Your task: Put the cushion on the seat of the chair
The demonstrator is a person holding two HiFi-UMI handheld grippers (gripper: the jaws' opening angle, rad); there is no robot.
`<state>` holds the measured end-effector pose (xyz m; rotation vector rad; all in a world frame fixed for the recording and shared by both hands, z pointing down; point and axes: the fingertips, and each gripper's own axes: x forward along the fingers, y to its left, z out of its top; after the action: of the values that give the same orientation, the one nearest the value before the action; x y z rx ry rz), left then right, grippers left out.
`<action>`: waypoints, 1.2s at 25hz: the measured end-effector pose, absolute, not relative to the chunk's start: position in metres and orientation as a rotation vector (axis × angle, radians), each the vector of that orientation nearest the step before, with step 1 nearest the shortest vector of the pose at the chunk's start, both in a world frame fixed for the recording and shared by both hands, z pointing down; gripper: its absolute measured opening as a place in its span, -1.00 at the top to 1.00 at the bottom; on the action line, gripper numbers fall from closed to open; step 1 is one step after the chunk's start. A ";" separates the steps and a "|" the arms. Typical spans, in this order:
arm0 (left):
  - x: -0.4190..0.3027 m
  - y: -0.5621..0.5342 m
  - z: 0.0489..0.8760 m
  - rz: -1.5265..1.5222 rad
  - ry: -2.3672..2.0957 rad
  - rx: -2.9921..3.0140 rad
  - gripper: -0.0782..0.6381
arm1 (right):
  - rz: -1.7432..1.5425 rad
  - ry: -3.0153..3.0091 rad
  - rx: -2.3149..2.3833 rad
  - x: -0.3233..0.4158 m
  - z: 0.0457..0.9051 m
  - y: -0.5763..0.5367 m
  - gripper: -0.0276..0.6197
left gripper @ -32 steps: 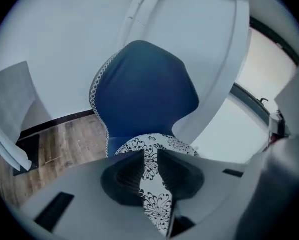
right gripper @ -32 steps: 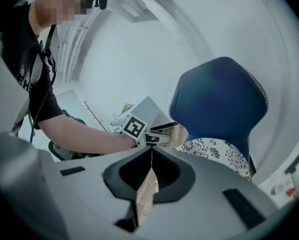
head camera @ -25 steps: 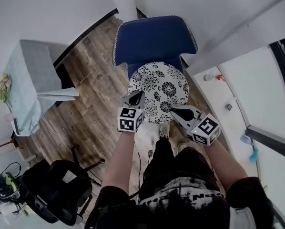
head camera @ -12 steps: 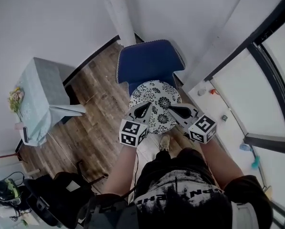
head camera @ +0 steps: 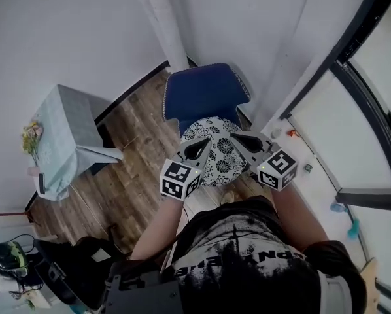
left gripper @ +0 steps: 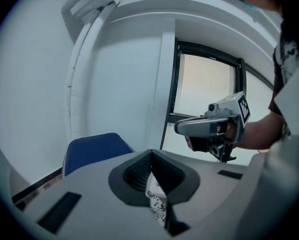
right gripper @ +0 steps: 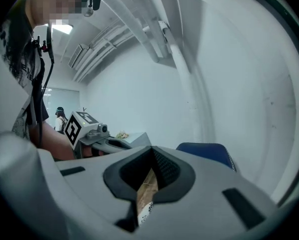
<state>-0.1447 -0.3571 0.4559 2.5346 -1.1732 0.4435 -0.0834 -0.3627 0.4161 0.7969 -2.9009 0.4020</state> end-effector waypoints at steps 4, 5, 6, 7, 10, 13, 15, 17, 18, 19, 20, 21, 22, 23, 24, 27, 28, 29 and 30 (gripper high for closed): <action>-0.137 -0.352 0.442 0.430 -1.165 2.565 0.74 | 0.360 -2.927 0.804 -0.082 0.403 -0.362 0.86; -0.136 -0.351 0.439 0.425 -1.170 2.570 0.74 | 0.353 -2.931 0.806 -0.081 0.402 -0.360 0.86; -0.135 -0.349 0.436 0.418 -1.177 2.574 0.74 | 0.348 -2.933 0.807 -0.080 0.400 -0.358 0.86; -0.134 -0.349 0.433 0.411 -1.187 2.578 0.74 | 0.342 -2.935 0.806 -0.079 0.399 -0.357 0.86; -0.137 -0.348 0.424 0.387 -1.210 2.582 0.74 | 0.333 -2.937 0.798 -0.079 0.399 -0.355 0.86; -0.139 -0.346 0.418 0.370 -1.220 2.584 0.74 | 0.318 -2.931 0.790 -0.081 0.398 -0.352 0.86; -0.141 -0.346 0.418 0.366 -1.225 2.583 0.74 | 0.303 -2.928 0.782 -0.083 0.397 -0.352 0.86; -0.142 -0.347 0.418 0.361 -1.232 2.580 0.74 | 0.290 -2.927 0.775 -0.084 0.396 -0.353 0.86; -0.143 -0.347 0.417 0.357 -1.236 2.578 0.74 | 0.287 -2.928 0.773 -0.085 0.395 -0.353 0.86; -0.144 -0.348 0.417 0.354 -1.240 2.576 0.74 | 0.287 -2.929 0.770 -0.086 0.395 -0.353 0.86; -0.146 -0.348 0.417 0.351 -1.243 2.574 0.74 | 0.290 -2.931 0.767 -0.087 0.394 -0.353 0.86; -0.147 -0.348 0.417 0.349 -1.245 2.572 0.74 | 0.297 -2.933 0.765 -0.088 0.394 -0.352 0.86; -0.147 -0.349 0.418 0.346 -1.245 2.568 0.74 | 0.305 -2.933 0.762 -0.088 0.394 -0.352 0.86; -0.148 -0.349 0.419 0.343 -1.244 2.564 0.74 | 0.310 -2.931 0.759 -0.089 0.395 -0.353 0.86; -0.149 -0.349 0.421 0.342 -1.243 2.558 0.74 | 0.312 -2.928 0.756 -0.090 0.396 -0.352 0.86; -0.151 -0.346 0.426 0.341 -1.244 2.545 0.74 | 0.310 -2.920 0.747 -0.093 0.399 -0.350 0.86; -0.152 -0.345 0.428 0.342 -1.244 2.542 0.74 | 0.311 -2.917 0.743 -0.094 0.400 -0.349 0.86; -0.152 -0.344 0.429 0.342 -1.244 2.540 0.74 | 0.312 -2.914 0.740 -0.094 0.400 -0.349 0.86; -0.153 -0.343 0.431 0.341 -1.243 2.537 0.74 | 0.311 -2.911 0.738 -0.095 0.401 -0.348 0.86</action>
<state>-0.1530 -0.3429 0.4305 2.5374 -1.2435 0.3413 -0.0951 -0.3476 0.4013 0.7378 -2.9110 0.3115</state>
